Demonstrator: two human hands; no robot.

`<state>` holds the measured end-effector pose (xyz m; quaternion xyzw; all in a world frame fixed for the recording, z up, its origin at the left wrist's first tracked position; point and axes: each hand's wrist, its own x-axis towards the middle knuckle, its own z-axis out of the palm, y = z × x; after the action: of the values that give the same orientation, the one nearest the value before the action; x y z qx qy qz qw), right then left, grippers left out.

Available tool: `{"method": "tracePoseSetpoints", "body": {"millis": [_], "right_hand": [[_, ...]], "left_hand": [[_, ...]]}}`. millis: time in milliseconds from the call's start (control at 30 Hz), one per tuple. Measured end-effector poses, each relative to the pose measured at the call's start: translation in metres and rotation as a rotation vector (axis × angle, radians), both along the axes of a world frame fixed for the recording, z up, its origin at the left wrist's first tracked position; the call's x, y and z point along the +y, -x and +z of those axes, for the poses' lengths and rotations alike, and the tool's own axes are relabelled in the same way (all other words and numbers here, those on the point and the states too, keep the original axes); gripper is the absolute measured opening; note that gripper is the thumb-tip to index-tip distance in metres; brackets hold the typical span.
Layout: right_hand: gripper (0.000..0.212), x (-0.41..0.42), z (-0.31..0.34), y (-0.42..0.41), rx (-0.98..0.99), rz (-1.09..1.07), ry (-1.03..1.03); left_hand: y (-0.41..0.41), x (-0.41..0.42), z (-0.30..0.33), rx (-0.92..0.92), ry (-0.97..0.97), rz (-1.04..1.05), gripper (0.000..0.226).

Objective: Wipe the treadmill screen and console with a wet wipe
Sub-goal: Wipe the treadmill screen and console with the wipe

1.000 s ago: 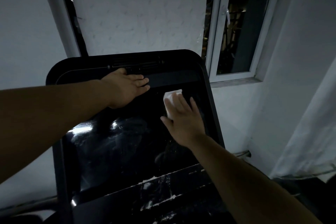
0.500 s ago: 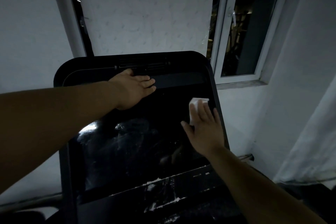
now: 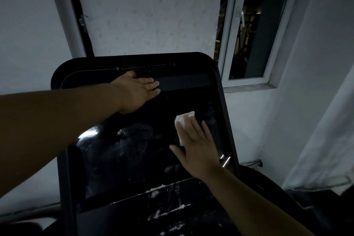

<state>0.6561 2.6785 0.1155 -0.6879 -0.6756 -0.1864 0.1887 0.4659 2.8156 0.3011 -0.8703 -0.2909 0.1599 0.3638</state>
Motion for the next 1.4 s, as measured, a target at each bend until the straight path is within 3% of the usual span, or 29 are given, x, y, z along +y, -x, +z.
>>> {"method": "tracePoseSetpoints", "body": {"millis": [233,467,633,800,1000,1167,1400], "right_hand": [[0.082,0.001,0.016,-0.045,0.091,-0.236,0.019],[0.072,-0.007,-0.004,0.010,-0.080,0.128,0.025],[0.079,-0.009,0.010,-0.043,0.002,-0.168,0.040],[0.075,-0.010,0.004,-0.012,-0.067,0.052,0.065],[0.080,-0.018,0.018,-0.072,-0.068,-0.189,0.145],[0.083,-0.032,0.005,-0.074,-0.134,-0.116,0.170],[0.090,0.030,0.078,-0.093,-0.109,-0.099,0.117]], "left_hand": [[-0.001,0.000,-0.002,-0.023,0.017,0.009,0.067],[0.001,-0.003,-0.001,-0.038,0.024,0.018,0.066],[0.000,-0.003,-0.005,-0.031,0.009,0.023,0.068],[-0.001,-0.003,-0.002,-0.040,0.006,0.019,0.066],[-0.001,-0.004,-0.004,-0.038,0.017,0.032,0.065],[-0.001,-0.002,-0.005,-0.045,0.000,0.033,0.066],[-0.002,-0.012,-0.001,-0.042,0.045,0.072,0.065]]}}
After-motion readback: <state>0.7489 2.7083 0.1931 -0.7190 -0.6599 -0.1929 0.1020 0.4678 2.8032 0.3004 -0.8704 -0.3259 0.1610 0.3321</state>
